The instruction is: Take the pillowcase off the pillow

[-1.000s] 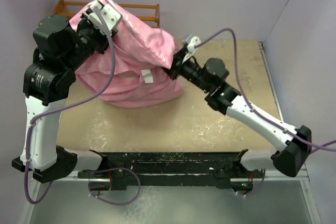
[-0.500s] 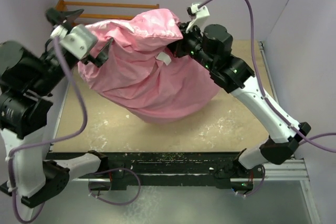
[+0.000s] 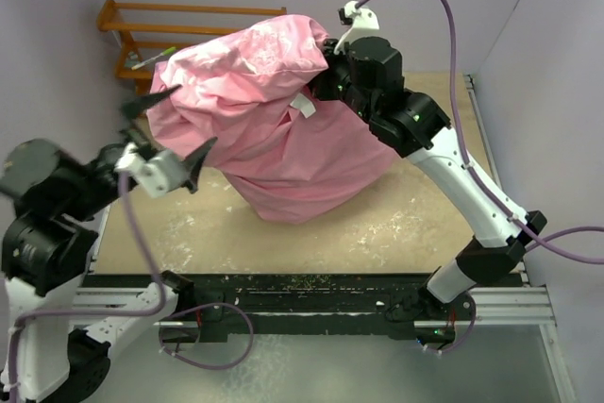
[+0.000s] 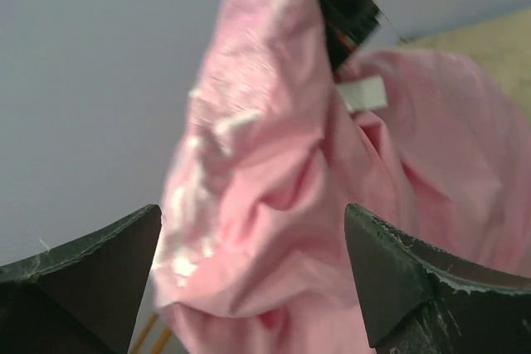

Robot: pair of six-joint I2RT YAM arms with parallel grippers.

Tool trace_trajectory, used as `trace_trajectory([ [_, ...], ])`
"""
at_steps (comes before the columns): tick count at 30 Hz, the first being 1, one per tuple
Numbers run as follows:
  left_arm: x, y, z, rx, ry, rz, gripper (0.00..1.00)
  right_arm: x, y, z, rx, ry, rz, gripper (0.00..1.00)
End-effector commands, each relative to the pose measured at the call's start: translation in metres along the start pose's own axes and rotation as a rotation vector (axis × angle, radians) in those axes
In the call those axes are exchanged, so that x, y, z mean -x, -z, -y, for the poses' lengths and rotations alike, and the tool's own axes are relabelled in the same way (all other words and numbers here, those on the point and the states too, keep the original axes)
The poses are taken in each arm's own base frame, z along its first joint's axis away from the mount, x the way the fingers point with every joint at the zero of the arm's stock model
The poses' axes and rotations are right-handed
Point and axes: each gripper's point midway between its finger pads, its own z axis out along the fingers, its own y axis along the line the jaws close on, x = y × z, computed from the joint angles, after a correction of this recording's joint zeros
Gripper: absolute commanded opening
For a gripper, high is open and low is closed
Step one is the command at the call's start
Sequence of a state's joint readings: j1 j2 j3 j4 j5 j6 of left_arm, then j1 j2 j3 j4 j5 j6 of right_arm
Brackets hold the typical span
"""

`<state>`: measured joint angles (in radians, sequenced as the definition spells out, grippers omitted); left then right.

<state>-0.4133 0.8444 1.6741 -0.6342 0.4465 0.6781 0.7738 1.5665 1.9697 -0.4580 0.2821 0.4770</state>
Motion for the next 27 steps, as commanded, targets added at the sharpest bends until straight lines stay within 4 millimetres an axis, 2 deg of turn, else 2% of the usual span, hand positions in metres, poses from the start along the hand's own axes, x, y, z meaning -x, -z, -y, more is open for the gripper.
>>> trace_trajectory([
  [1,-0.085,-0.017,0.077,-0.309,-0.018,-0.174,0.93,0.045,0.019,-0.045,0.097,-0.129,0.14,0.0],
  [4,-0.093,-0.024,0.081,-0.311,-0.056,-0.154,0.95,0.038,0.017,-0.062,0.117,-0.124,0.125,0.0],
  [11,-0.129,-0.038,0.098,-0.355,-0.045,-0.221,0.94,0.032,0.016,-0.074,0.141,-0.143,0.116,0.0],
  [14,-0.141,-0.045,0.078,-0.22,-0.109,-0.238,0.91,0.025,0.016,-0.077,0.156,-0.143,0.094,0.0],
  [15,-0.139,-0.05,0.066,-0.156,-0.134,-0.225,0.92,0.022,0.016,-0.079,0.168,-0.145,0.084,0.0],
  [17,-0.147,-0.053,0.055,-0.076,-0.173,-0.23,0.92,0.018,0.017,-0.084,0.202,-0.153,0.069,0.0],
  [19,-0.153,-0.055,0.039,0.026,-0.229,-0.24,0.91,0.013,0.019,-0.094,0.259,-0.159,0.052,0.0],
  [22,-0.155,-0.057,0.014,0.171,-0.304,-0.249,0.83,-0.006,0.024,-0.113,0.375,-0.188,-0.029,0.0],
  [24,-0.154,-0.057,0.005,0.215,-0.309,-0.252,0.77,-0.011,0.026,-0.116,0.401,-0.197,-0.048,0.0],
  [27,-0.153,-0.06,0.006,0.214,-0.283,-0.241,0.69,-0.015,0.031,-0.12,0.437,-0.212,-0.057,0.0],
])
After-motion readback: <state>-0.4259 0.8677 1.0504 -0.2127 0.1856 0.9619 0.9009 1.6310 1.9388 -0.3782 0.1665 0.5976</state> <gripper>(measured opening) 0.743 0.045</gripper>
